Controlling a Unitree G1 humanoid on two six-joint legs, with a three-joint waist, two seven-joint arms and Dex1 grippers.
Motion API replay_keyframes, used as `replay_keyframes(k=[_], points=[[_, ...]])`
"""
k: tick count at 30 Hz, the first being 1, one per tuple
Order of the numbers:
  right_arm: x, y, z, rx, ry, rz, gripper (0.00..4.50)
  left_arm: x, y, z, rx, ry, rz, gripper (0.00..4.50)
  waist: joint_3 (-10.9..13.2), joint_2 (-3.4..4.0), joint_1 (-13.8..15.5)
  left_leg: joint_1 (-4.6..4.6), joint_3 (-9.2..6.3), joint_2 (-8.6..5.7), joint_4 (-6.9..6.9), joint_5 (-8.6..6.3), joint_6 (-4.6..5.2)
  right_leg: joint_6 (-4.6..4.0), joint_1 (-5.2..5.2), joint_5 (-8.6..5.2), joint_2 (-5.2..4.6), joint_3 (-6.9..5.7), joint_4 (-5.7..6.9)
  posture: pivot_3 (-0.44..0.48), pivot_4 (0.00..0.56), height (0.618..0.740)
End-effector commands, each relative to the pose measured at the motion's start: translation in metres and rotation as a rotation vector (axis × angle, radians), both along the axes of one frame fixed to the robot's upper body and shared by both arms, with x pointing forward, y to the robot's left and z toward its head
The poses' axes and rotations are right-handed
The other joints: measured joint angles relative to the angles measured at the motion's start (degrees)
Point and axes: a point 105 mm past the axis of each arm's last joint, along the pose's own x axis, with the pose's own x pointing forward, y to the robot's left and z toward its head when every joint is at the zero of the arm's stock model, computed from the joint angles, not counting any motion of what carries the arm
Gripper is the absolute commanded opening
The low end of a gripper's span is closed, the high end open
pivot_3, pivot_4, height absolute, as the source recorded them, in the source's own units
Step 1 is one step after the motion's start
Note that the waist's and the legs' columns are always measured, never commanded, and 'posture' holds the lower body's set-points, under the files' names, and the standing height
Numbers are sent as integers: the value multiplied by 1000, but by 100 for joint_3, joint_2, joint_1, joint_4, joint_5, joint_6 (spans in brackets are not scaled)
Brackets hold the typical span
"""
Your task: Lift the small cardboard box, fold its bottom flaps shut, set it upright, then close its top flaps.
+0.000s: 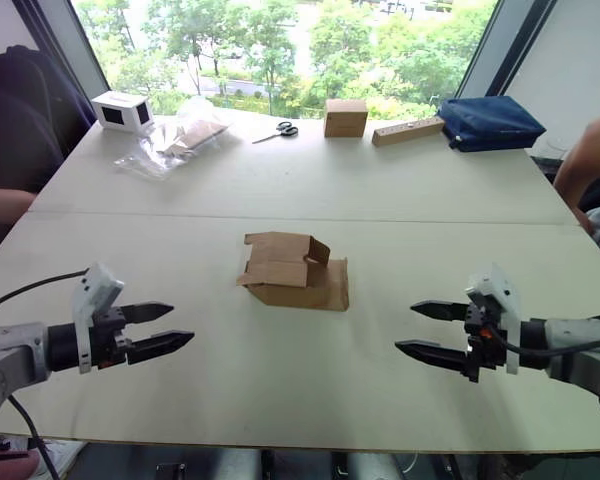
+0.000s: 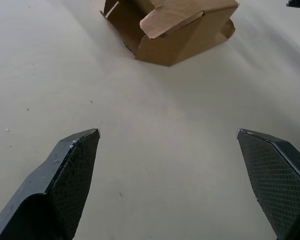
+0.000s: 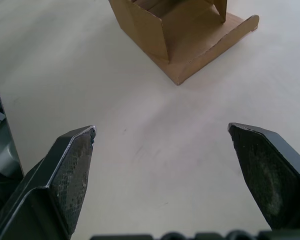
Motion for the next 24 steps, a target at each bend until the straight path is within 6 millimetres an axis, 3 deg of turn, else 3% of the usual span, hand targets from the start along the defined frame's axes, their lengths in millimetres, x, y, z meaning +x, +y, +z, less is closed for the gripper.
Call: replay_keyframes(k=[1,24], points=[[-1,2,6,10,-29,5,4485,0,0,2,26,-4,-10,4500,0,0,-1,0,0,0,0,0,0,0,0,0,0,0,0,0,150,740],[4,0,5,6,-64,-35,4485,10,3,9,16,-36,35,4500,0,0,-1,0,2,0,0,0,-1,-2,-1,1,-10,-5,1,0,150,740]])
